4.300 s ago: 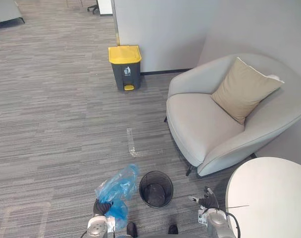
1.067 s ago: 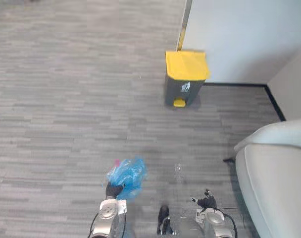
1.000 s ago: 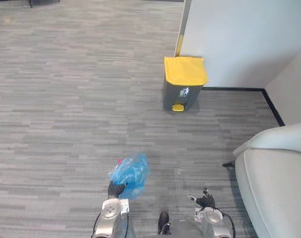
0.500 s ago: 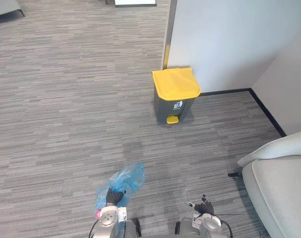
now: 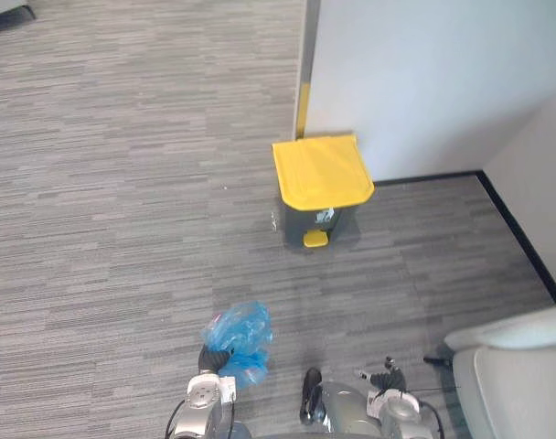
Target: Gather rubbish on tea table into small bin, then transfer packed bag to large trash can.
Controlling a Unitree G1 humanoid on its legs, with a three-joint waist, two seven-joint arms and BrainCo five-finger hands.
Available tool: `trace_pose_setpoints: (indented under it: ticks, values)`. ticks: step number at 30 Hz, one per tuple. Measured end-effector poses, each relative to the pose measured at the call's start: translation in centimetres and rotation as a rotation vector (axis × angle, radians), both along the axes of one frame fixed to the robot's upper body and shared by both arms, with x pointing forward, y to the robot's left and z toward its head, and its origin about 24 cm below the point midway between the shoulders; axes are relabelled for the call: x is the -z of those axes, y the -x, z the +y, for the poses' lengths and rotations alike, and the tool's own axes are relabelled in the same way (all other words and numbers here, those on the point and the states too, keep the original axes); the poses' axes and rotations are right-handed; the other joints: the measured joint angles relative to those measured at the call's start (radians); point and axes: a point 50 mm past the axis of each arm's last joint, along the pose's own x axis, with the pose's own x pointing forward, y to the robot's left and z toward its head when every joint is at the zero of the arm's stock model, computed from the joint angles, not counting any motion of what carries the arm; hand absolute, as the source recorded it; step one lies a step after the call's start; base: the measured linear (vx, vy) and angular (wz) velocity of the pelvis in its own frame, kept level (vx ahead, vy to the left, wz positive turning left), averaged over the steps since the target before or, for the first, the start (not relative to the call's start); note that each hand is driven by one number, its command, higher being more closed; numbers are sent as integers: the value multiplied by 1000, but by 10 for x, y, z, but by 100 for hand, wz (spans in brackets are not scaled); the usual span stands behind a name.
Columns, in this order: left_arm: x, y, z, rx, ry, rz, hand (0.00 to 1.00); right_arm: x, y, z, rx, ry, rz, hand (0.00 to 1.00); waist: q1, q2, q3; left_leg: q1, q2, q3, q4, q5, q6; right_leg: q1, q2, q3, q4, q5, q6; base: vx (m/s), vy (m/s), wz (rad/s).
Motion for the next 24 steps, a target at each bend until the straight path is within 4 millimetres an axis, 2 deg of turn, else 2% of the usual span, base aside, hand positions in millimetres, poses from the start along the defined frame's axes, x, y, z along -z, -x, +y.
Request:
trace_pose_setpoints:
  ticks: [1, 3, 5, 6, 7, 8, 10, 11, 12, 13, 14, 15, 16, 18, 20, 22, 23, 24]
  values:
    - [-1, 0, 0, 0, 2, -5, 100, 0, -1, 3, 5, -12, -8, 0, 4, -11, -2, -45, -1, 16, 3, -17, 14, 20, 0, 1, -22, -3, 3, 308, -65, -10]
    - [-3, 0, 1, -6, 2, -18, 100, -1, -3, 8, 13, -28, -15, 0, 16, -21, -1, -114, -8, 60, -109, -33, 40, 64, -3, 9, -62, -2, 13, 260, 1, -13]
    - [-3, 0, 1, -6, 3, -16, 100, 0, -3, 9, 30, -40, -15, 0, 31, -22, 0, -122, -50, 76, -392, -12, 47, 85, -12, 23, -80, -4, 32, 291, 88, -22]
    - [-3, 0, 1, -5, 3, -15, 100, 0, -3, 8, 38, -41, -16, 0, 31, -20, 0, -118, -73, 71, -512, 31, 57, 94, -18, 29, -84, -10, 44, 320, 170, -15]
    - [-2, 0, 1, -4, 2, -13, 100, 0, -1, 5, 49, -37, -11, 0, 32, -18, -1, -109, -101, 51, -598, 129, 54, 101, -22, 39, -85, -19, 64, 322, 199, -21]
    - [0, 2, 3, -4, -5, -1, 100, 1, 0, 9, 59, -49, -2, 0, 44, -46, -12, -75, -140, 54, -643, 161, 59, 102, -47, 73, -94, -15, 94, 376, 231, -8]
    - [-1, 1, 5, -6, -10, -3, 100, 4, 6, 11, 65, -56, 11, 0, 39, -59, -19, -67, -164, 77, -649, 142, 81, 104, -79, 96, -92, -17, 114, 316, 202, -14]
    - [-1, 1, 4, -6, -9, -3, 100, 3, 5, 11, 60, -58, 9, 0, 52, -57, -16, -25, -178, 114, -643, 105, 93, 94, -110, 125, -19, -34, 143, 262, 187, -50]
    - [1, 5, 5, -8, -8, 9, 100, 3, 6, 12, 56, -58, 9, 0, 52, -51, -14, 9, -183, 135, -644, 82, 99, 81, -123, 139, 54, -41, 155, 280, 216, -77]
    - [4, 12, 4, -7, -8, 28, 100, 4, 7, 12, 50, -54, 14, 0, 49, -37, -18, 55, -188, 152, -647, 37, 103, 32, -143, 159, 214, -44, 163, 154, 151, -56]
    - [5, 14, 5, -8, -9, 34, 100, 4, 8, 12, 44, -53, 17, 0, 49, -36, -19, 67, -192, 161, -647, 23, 104, 3, -155, 167, 295, -36, 173, 178, 179, -39]
    - [6, 16, 7, -6, -17, 42, 100, 4, 10, 12, 37, -53, 19, 0, 40, -37, -22, 108, -208, 161, -646, -10, 118, -74, -193, 174, 468, 2, 194, 237, 137, -5]
    - [6, 16, 11, -4, -31, 41, 100, 2, 9, 11, 34, -48, 7, 0, 34, -40, -22, 130, -213, 157, -645, -31, 124, -123, -212, 174, 583, 21, 185, 257, 105, 7]
    - [6, 16, 17, -4, -49, 44, 100, 2, 10, 10, 40, -47, 4, 0, 32, -43, -23, 164, -207, 143, -647, -57, 119, -185, -212, 153, 652, -38, 170, 303, 22, 14]
    - [7, 17, 18, -5, -51, 53, 100, 2, 9, 10, 38, -47, 1, 0, 21, -46, -20, 199, -191, 139, -653, -59, 111, -232, -205, 111, 609, -85, 158, 410, -87, 24]
    - [10, 20, 18, -6, -47, 73, 100, 0, 3, 10, 33, -47, -12, 0, 3, -39, -15, 265, -161, 133, -689, -59, 110, -275, -158, 78, 443, -89, 136, 444, -170, 21]
    - [11, 20, 18, -7, -49, 78, 100, -1, 1, 10, 30, -46, -17, 0, -3, -37, -16, 281, -150, 129, -701, -58, 109, -285, -135, 70, 359, -66, 127, 350, -153, 25]
    - [12, 20, 21, -1, -59, 83, 100, 0, 2, 12, 27, -51, -10, 0, -5, -51, -20, 305, -159, 117, -718, -58, 96, -273, -104, 72, 156, 49, 116, 372, -159, 36]
